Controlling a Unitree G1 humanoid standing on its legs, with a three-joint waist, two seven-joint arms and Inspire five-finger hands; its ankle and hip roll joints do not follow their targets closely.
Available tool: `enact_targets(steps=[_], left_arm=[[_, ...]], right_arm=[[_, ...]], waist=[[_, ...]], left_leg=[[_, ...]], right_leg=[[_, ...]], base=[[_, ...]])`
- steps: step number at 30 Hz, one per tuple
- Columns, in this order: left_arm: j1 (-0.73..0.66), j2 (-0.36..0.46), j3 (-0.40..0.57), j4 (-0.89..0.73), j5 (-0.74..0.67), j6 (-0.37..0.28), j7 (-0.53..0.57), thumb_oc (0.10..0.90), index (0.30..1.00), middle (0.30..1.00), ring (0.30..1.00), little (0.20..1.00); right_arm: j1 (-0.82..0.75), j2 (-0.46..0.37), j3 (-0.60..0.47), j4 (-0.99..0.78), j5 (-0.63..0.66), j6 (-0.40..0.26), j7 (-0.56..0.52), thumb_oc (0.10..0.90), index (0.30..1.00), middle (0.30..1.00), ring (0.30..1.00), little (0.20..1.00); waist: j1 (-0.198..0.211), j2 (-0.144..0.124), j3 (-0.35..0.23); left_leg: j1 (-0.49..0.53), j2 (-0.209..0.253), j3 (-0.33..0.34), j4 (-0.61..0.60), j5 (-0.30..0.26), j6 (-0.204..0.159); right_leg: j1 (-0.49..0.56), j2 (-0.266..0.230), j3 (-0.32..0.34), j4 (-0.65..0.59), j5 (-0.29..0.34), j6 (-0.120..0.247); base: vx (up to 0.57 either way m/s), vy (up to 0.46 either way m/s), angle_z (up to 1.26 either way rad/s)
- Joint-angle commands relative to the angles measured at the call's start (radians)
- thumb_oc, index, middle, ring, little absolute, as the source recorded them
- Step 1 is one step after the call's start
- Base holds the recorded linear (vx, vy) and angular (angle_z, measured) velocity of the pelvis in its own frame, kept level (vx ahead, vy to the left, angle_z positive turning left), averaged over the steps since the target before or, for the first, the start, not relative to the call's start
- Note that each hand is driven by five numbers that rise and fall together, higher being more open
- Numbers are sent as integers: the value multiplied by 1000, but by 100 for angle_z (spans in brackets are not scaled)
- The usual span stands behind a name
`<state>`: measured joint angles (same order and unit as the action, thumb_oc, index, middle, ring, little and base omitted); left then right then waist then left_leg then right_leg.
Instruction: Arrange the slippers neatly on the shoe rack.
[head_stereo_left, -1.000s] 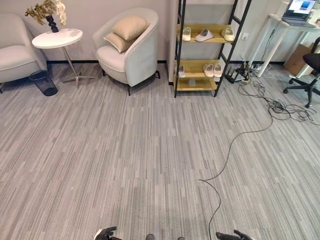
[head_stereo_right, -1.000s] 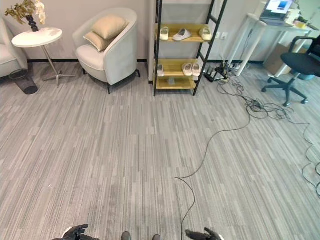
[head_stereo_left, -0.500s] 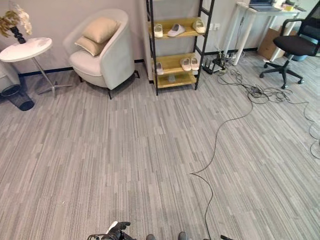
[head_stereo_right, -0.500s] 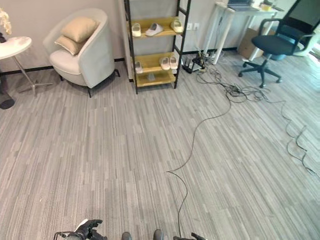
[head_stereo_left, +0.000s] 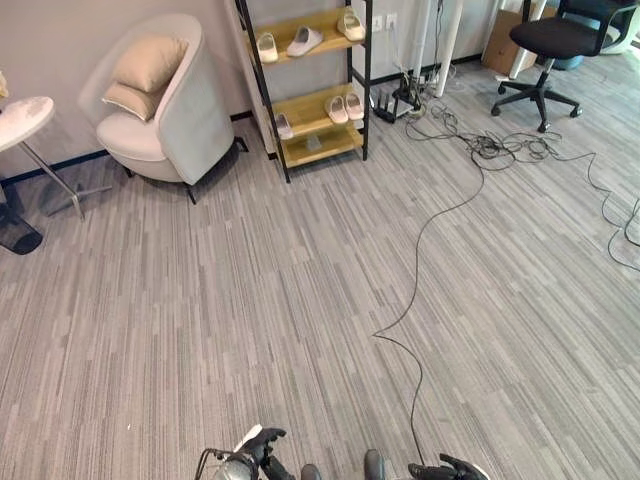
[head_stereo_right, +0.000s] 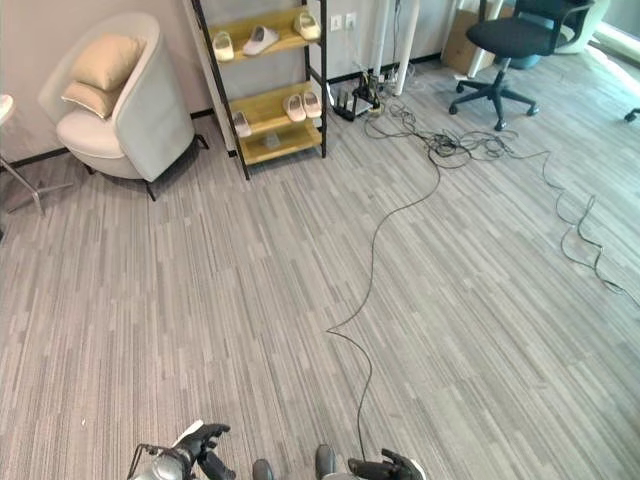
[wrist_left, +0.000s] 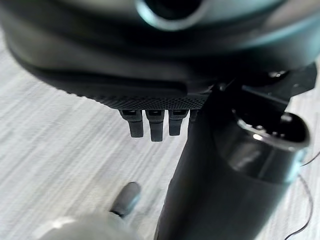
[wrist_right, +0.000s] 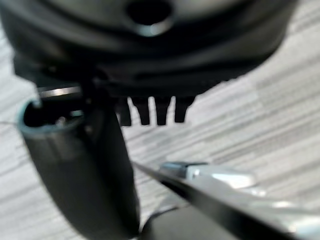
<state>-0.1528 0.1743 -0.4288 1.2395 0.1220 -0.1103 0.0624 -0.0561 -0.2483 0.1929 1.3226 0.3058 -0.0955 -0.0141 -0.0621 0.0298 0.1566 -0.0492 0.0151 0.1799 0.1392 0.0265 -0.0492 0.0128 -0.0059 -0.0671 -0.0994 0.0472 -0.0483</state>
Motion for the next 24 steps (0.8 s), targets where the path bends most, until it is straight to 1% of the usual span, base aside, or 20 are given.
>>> enact_targets(steps=[1,3,4,7,9,10,11,12,13,14,15,16,17,18,19,20,21,22,23,24], left_arm=[[-54,-19,-43,16,11,-22,15,800,900,900,900,900],[-40,-26,-57,21,22,-21,15,800,900,900,900,900],[-26,-28,-57,23,24,-21,16,800,900,900,900,900],[19,-35,-39,38,32,-19,20,800,900,900,900,900],[50,-36,-4,76,28,-11,23,800,900,900,900,900],[51,-36,-4,76,28,-11,23,800,900,900,900,900],[74,-35,-2,99,51,-5,25,800,900,900,900,900],[74,-35,-2,99,51,-5,25,800,900,900,900,900],[103,-27,24,115,61,4,25,800,900,900,900,900],[107,-22,36,116,54,6,32,800,900,900,900,900],[107,-22,36,116,54,6,32,800,900,900,900,900],[104,-16,49,121,48,8,37,800,900,900,900,900],[100,-9,60,124,43,10,42,800,900,900,900,900],[94,-5,65,125,39,12,45,800,900,900,900,900],[85,-2,67,121,35,11,46,800,900,900,900,900],[67,-1,62,107,24,7,46,800,900,900,900,900],[67,-1,62,107,24,7,46,800,900,900,900,900],[58,-3,59,98,12,6,51,800,900,900,900,900],[42,2,48,89,10,6,58,800,900,900,900,900],[25,5,42,81,3,4,61,800,900,900,900,900]], right_arm=[[-13,-59,55,7,-59,7,1,800,900,900,900,900],[-22,-72,56,8,-70,10,-3,800,900,900,900,900],[-17,-75,51,8,-66,8,-1,800,900,900,900,900],[0,-70,62,-2,-86,7,-7,800,900,900,900,900],[-7,-69,72,-16,-101,3,-9,800,900,900,900,900],[-7,-69,72,-16,-101,3,-9,800,900,900,900,900],[-13,-74,72,-21,-106,2,-9,800,900,900,900,900],[-12,-74,72,-22,-106,2,-9,800,900,900,900,900],[-8,-59,84,-26,-135,3,-5,800,900,900,900,900],[-2,-46,97,-27,-153,6,-4,800,900,900,900,900],[-1,-46,97,-27,-153,6,-4,800,900,900,900,900],[-2,-39,107,-26,-172,11,-2,800,900,900,900,900],[-5,-32,114,-27,-183,14,1,800,900,900,900,900],[-7,-26,116,-27,-184,13,7,800,900,900,900,900],[-12,-22,116,-32,-182,14,10,800,900,900,900,900],[-20,-21,111,-42,-192,14,15,800,900,900,900,900],[-20,-22,111,-42,-192,14,15,800,900,900,900,900],[-30,-27,108,-50,-194,13,10,800,900,900,900,900],[-37,-27,105,-60,-199,12,5,800,900,900,900,900],[-41,-30,98,-73,-197,10,-2,800,900,900,900,900]], waist=[[-6,-1,45],[23,-9,50],[31,-4,47],[59,16,39],[96,17,37],[97,15,38],[110,14,31],[112,12,31],[124,9,4],[129,-4,-7],[129,-4,-8],[134,-21,-17],[141,-38,-28],[144,-58,-36],[143,-70,-40],[130,-67,-24],[132,-65,-26],[125,-53,-20],[112,-29,-7],[94,0,6]], left_leg=[[-103,63,-91,159,-15,16],[-188,-21,-128,165,-46,44],[-203,-38,-130,114,-28,43],[-237,-47,-71,-51,83,30],[-276,-78,-45,-202,115,30],[-273,-80,-44,-204,115,31],[-302,-91,-49,-218,133,33],[-301,-92,-47,-218,132,34],[-273,-93,-77,-227,159,63],[-273,-104,-95,-223,175,71],[-273,-105,-95,-223,175,71],[-268,-110,-98,-211,169,78],[-259,-116,-101,-202,158,86],[-247,-126,-96,-189,136,94],[-234,-132,-89,-174,110,101],[-176,-139,-86,-160,60,122],[-179,-136,-86,-158,60,121],[-150,-134,-91,-147,37,130],[-86,-123,-113,-153,13,140],[-36,-107,-141,-165,-2,147]], right_leg=[[82,13,-3,21,-118,70],[106,16,16,15,-128,72],[118,29,27,12,-136,75],[156,63,47,12,-167,72],[200,90,98,12,-198,68],[202,88,99,12,-200,68],[230,104,143,12,-209,65],[231,101,145,12,-210,65],[242,106,177,27,-220,69],[238,99,178,49,-226,69],[238,99,178,49,-226,69],[233,91,174,72,-231,75],[226,81,175,105,-219,90],[210,65,168,166,-187,123],[177,47,158,248,-122,176],[81,-18,90,466,49,286],[78,-15,91,465,52,285],[51,-51,43,554,133,310],[-13,-70,10,675,147,294],[-79,-82,-20,756,106,251]], base=[[90,-86,-40],[203,-98,-30],[280,-47,-35],[306,-43,-37],[414,-46,-21],[524,12,-27],[288,28,-48],[576,86,-78],[454,84,-96],[450,84,-103],[284,28,-127],[281,18,-104],[441,34,-105],[423,52,-68],[484,95,-76],[319,80,-58],[356,95,-48],[295,103,-20],[436,165,12],[457,161,28]])
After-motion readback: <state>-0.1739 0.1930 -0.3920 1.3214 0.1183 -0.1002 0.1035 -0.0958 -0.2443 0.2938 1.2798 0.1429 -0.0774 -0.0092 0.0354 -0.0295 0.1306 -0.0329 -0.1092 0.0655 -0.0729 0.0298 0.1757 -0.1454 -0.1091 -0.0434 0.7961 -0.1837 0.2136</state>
